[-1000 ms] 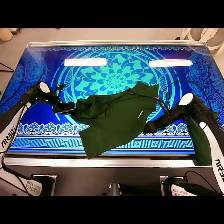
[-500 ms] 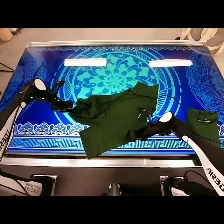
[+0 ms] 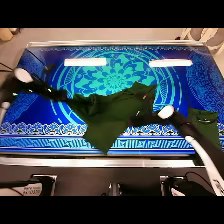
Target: Fold the shirts.
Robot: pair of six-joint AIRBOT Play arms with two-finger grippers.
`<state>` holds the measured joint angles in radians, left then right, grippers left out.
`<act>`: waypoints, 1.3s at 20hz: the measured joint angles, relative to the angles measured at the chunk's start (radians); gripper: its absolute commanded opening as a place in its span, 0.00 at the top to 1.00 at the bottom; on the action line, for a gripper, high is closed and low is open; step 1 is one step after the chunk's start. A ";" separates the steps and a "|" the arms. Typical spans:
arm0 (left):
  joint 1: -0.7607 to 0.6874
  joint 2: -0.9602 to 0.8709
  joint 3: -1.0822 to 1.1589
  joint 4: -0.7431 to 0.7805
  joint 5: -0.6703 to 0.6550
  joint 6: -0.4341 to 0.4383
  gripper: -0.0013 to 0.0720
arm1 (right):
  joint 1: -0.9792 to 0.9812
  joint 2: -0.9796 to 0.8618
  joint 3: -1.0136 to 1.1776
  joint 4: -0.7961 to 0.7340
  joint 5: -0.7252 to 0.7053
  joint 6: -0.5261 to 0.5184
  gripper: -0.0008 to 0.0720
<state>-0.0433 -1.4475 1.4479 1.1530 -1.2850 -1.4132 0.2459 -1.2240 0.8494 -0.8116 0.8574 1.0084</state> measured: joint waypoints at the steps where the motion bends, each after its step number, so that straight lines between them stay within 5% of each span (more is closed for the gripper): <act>1: 0.000 0.057 0.042 -0.001 0.026 -0.002 0.95 | -0.036 0.054 0.075 -0.058 0.019 -0.007 0.97; 8: -0.002 0.555 0.340 -0.028 0.426 -0.095 0.95 | -0.211 0.465 0.702 -0.453 -0.002 -0.037 0.97; 14: 0.000 0.726 0.377 -0.056 0.552 -0.118 0.95 | -0.233 0.586 0.844 -0.557 0.017 0.024 0.97; 22: -0.001 0.687 0.102 -0.012 0.423 -0.096 0.95 | -0.236 0.380 0.818 -0.602 0.359 0.034 0.96; 26: -0.017 0.581 -0.175 0.000 0.482 -0.094 0.95 | -0.237 0.135 0.706 -0.604 0.322 0.055 0.96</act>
<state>-0.0601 -0.8665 1.2724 1.1526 -0.8032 -1.5074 0.0093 -1.0893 1.5555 -1.4158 1.1793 1.0637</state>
